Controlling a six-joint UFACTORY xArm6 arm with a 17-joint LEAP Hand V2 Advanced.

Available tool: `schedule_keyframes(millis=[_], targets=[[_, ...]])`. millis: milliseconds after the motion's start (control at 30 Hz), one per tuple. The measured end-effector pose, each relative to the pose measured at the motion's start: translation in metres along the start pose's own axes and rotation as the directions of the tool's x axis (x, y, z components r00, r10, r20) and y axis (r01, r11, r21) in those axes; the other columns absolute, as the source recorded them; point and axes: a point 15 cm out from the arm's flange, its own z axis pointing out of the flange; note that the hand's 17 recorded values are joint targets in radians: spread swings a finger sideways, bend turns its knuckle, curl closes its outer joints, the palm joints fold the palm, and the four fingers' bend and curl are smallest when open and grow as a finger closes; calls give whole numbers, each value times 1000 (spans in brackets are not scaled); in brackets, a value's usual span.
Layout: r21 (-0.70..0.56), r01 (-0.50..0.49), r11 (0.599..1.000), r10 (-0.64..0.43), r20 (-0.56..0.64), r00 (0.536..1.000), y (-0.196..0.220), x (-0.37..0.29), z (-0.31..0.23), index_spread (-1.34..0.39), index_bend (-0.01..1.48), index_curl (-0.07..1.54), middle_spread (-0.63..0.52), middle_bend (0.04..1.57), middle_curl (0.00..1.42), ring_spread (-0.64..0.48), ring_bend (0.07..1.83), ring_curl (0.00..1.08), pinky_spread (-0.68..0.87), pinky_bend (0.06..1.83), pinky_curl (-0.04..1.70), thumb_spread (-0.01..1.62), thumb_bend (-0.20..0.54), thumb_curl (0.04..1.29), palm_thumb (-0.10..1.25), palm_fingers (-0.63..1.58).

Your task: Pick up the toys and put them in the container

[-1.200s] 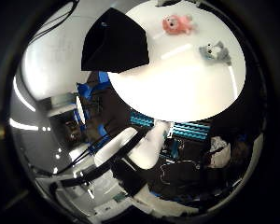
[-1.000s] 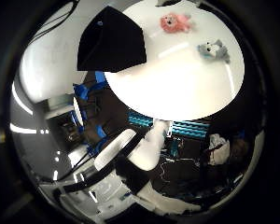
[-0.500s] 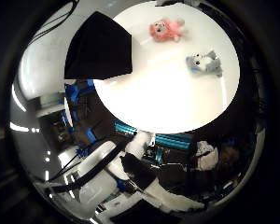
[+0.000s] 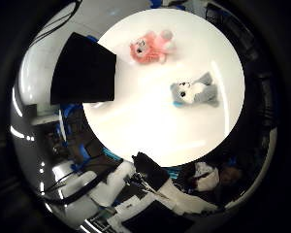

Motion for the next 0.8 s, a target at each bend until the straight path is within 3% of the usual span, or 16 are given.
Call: schedule_keyframes(millis=[367,800], targets=[[-49,31,998,-29,44,999,-15,-7,68,-385,162,265,44,192,318,202,261,260,405,447,301,1040,-25,286,451,63],[-85,64,994,-58,64,996,-25,-13,109,-386,162,272,48,191,315,209,246,262,400,427,304,1033,-25,290,461,52]])
